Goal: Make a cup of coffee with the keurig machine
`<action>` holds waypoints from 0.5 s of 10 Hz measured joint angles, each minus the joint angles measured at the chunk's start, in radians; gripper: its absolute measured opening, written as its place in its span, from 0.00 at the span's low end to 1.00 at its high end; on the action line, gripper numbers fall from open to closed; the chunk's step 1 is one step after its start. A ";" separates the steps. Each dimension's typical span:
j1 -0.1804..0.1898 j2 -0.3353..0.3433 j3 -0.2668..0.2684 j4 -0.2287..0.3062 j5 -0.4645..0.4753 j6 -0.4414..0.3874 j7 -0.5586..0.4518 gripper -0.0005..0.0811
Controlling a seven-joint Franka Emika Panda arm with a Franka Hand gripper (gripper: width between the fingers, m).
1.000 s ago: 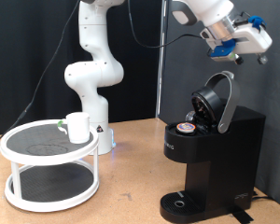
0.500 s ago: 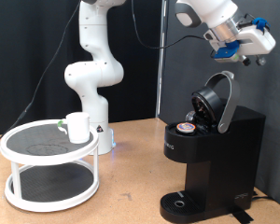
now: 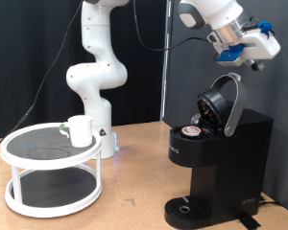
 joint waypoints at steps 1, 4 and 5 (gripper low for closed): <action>-0.007 0.000 -0.002 -0.008 -0.011 -0.007 0.006 0.01; -0.024 -0.002 -0.008 -0.037 -0.017 -0.009 -0.002 0.01; -0.030 -0.005 -0.009 -0.049 -0.017 -0.009 -0.014 0.12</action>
